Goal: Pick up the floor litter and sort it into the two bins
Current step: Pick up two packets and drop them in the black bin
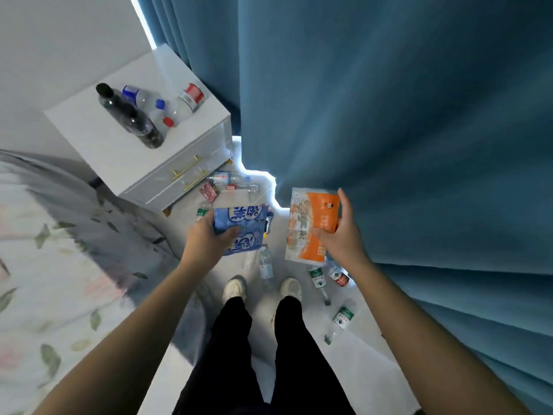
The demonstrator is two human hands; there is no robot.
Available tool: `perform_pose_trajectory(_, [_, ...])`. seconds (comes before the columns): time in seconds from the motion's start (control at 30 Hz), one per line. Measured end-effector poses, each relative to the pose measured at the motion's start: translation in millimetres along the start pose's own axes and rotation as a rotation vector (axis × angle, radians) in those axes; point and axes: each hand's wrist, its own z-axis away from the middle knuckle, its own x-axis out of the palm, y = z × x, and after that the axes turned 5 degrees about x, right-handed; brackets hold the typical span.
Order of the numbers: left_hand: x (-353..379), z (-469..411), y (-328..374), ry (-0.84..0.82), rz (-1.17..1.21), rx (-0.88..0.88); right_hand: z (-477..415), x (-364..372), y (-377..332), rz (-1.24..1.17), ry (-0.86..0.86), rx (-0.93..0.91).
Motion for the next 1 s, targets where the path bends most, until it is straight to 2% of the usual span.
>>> perform_pose_trajectory(0.27, [-21, 49, 56, -0.102, -0.007, 0.197, 101, -34, 5, -0.292, 0.175, 0.089])
perform_pose_trajectory(0.4, [-9, 67, 74, -0.151, -0.021, 0.257, 131, -55, 21, -0.345, 0.245, 0.114])
perform_pose_trajectory(0.7, [96, 158, 83, -0.227, -0.083, 0.346, 221, -135, 131, -0.407, 0.371, 0.131])
perform_pose_trajectory(1.0, [221, 308, 91, -0.318, 0.047, 0.444, 336, -211, 273, -0.549, 0.471, 0.266])
